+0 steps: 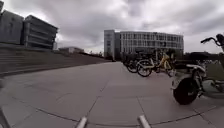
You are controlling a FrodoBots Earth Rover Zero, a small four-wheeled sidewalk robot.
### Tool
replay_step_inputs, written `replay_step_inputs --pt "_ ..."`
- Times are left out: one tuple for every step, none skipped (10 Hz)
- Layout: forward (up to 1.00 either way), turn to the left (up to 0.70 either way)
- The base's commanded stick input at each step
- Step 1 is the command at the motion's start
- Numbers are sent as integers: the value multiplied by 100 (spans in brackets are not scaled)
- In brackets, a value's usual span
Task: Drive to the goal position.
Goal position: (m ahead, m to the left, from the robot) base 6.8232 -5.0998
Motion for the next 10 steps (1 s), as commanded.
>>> replay_step_inputs --pt "50 0" --pt "50 0" --pt "50 0" --pt "50 0" --pt "50 0" --pt "50 0" --pt "50 0" --pt "50 0" --pt "50 0" --pt "50 1"
